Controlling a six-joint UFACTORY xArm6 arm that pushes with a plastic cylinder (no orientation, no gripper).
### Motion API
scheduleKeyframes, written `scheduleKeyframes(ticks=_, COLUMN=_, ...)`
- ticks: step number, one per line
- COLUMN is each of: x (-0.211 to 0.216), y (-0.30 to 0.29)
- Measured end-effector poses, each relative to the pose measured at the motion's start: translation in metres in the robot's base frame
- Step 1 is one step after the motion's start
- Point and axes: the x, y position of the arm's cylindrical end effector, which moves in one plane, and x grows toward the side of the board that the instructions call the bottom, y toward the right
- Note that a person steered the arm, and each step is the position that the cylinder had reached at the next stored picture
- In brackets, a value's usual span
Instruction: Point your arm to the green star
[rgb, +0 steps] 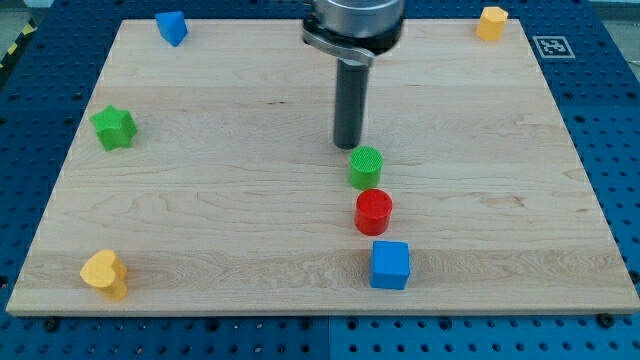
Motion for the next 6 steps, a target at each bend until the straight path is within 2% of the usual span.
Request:
scheduleKeyframes(ticks=1, x=-0.005, y=-0.047)
scheduleKeyframes(ticks=4, x=0.044, y=-0.212)
scheduleKeyframes(ticks=5, x=0.042, y=-0.289)
scheduleKeyframes(ticks=6, x=0.010, y=-0.318)
